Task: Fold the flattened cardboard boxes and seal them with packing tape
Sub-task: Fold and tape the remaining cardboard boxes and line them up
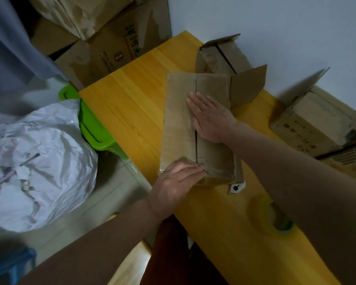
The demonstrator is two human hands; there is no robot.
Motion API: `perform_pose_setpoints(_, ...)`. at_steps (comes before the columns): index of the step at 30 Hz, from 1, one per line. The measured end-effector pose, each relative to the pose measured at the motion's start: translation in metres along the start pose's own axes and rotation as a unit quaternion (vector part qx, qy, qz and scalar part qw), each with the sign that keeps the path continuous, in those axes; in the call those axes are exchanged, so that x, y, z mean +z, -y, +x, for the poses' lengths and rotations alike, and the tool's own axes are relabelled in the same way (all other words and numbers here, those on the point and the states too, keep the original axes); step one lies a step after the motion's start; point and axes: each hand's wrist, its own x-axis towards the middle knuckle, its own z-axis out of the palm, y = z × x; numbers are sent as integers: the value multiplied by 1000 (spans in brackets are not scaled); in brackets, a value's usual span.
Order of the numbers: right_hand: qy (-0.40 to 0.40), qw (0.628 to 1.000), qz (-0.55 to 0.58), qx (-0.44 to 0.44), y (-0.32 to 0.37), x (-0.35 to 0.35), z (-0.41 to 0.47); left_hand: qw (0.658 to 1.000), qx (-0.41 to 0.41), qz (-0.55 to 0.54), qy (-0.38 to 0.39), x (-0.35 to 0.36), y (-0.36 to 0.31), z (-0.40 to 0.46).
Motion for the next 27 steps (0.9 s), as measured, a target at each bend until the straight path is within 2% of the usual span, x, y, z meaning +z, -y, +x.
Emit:
perform_pose_setpoints(5, -1, 997, 34, 65, -18, -10, 42, 1000, 4, 6, -12, -1, 4, -3)
perform_pose_setpoints(9, -69, 987, 93, 116, -18, -15, 50, 999, 37, 31, -6, -8, 18, -10)
perform_pose_setpoints(11, -77, 976, 128, 157, -24, -20, 48, 999, 36, 39, 14, -20, 23, -17)
perform_pose_setpoints(14, -35, 956, 202, 211, -39, -29, 32, 996, -26, 67, 48, -42, 31, -25)
perform_pose_setpoints(16, 6, 936, 258, 240, -47, -28, 14, 983, -133, 115, 56, -49, 33, -26)
perform_pose_setpoints(18, 28, 907, 316, 275, -50, -26, -5, 954, -278, 108, -2, -50, 30, -21)
perform_pose_setpoints(19, 28, 889, 350, 294, -50, -25, -13, 930, -361, 54, -38, -48, 28, -17)
perform_pose_setpoints(20, 24, 868, 385, 312, -50, -25, -22, 893, -444, -31, -67, -48, 26, -13)
perform_pose_setpoints(22, 8, 829, 447, 336, -47, -27, -39, 788, -564, -212, -129, -48, 26, 1)
perform_pose_setpoints(24, -11, 801, 493, 341, -41, -33, -56, 692, -628, -310, -176, -55, 26, 16)
perform_pose_setpoints(25, -29, 784, 519, 340, -37, -38, -64, 670, -637, -327, -194, -61, 27, 23)
perform_pose_setpoints(27, -84, 734, 585, 334, -32, -52, -81, 677, -620, -322, -234, -81, 29, 34)
